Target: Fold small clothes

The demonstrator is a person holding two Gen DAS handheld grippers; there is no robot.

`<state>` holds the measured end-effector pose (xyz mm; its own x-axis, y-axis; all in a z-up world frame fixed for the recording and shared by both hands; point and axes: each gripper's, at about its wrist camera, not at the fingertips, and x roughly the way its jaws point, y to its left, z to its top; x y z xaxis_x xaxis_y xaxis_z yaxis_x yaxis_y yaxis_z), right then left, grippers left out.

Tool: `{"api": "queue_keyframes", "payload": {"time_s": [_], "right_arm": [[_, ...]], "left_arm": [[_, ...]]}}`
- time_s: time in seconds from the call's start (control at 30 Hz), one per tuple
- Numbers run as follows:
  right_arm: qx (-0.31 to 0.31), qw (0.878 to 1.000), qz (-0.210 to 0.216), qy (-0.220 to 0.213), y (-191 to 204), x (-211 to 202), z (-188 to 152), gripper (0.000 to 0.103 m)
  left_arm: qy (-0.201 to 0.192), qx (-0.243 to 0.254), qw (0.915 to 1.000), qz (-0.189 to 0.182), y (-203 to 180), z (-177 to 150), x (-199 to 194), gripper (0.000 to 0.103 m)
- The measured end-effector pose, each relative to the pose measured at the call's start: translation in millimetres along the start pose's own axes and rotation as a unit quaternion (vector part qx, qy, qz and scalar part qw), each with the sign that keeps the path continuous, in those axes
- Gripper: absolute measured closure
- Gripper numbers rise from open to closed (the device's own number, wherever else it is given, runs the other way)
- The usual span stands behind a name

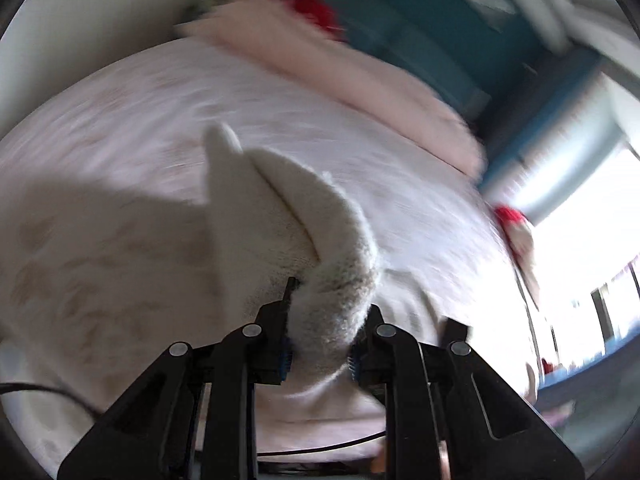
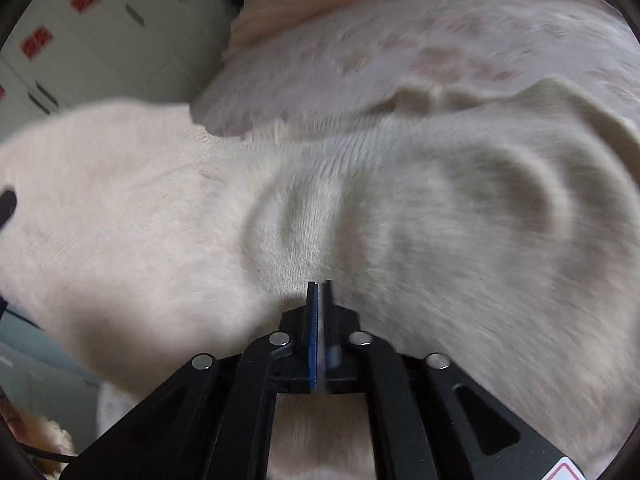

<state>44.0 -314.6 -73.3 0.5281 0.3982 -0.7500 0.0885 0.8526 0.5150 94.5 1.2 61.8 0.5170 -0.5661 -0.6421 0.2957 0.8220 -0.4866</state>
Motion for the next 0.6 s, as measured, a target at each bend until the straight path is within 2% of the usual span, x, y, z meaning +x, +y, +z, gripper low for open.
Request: {"api": "queue_keyframes", "payload": {"time_s": [0.13,0.17,0.27,0.33,0.37,0.43,0.47,0.53,0.6], "right_arm": [[0.048,0.998,0.007,-0.049,-33.4,-64.7,-23.1,0.093],[0.057,0.997,-0.003,-0.057,-45.3,-79.4,-29.8,0.093],[0.081,0.994,-0.032,-0.067,-78.1,-109.4,-45.6,0.091],[0.095,0.992,-0.048,-0.068,-95.3,-121.2,-51.4,0.084],[0.102,0.991,-0.053,-0.068,-100.8,-128.4,-54.2,0.080],[0.109,0.989,-0.057,-0.079,-106.2,-141.0,-52.5,0.058],[0.109,0.989,-0.053,-0.084,-105.5,-145.6,-50.9,0.053],[0.101,0.990,-0.035,-0.088,-95.5,-152.7,-44.5,0.037],[0.088,0.993,-0.012,-0.083,-79.1,-147.0,-30.5,0.028]], "left_arm": [[0.030,0.094,0.9948,-0.024,-70.4,-24.0,28.4,0.082],[0.054,0.106,0.9928,-0.020,-83.0,-36.4,49.1,0.081],[0.123,0.098,0.9875,-0.014,-89.8,-66.0,97.2,0.068],[0.156,0.073,0.9850,-0.016,-84.0,-86.3,114.9,0.057],[0.152,0.056,0.9864,-0.023,-77.5,-94.3,111.3,0.053],[0.130,0.052,0.9895,-0.035,-72.0,-98.6,93.0,0.034],[0.116,0.056,0.9912,-0.031,-67.4,-96.8,81.9,0.031],[0.079,0.061,0.9949,-0.013,-53.3,-89.9,54.5,0.016],[0.043,0.047,0.9979,0.008,-34.2,-81.0,29.3,0.015]]}}
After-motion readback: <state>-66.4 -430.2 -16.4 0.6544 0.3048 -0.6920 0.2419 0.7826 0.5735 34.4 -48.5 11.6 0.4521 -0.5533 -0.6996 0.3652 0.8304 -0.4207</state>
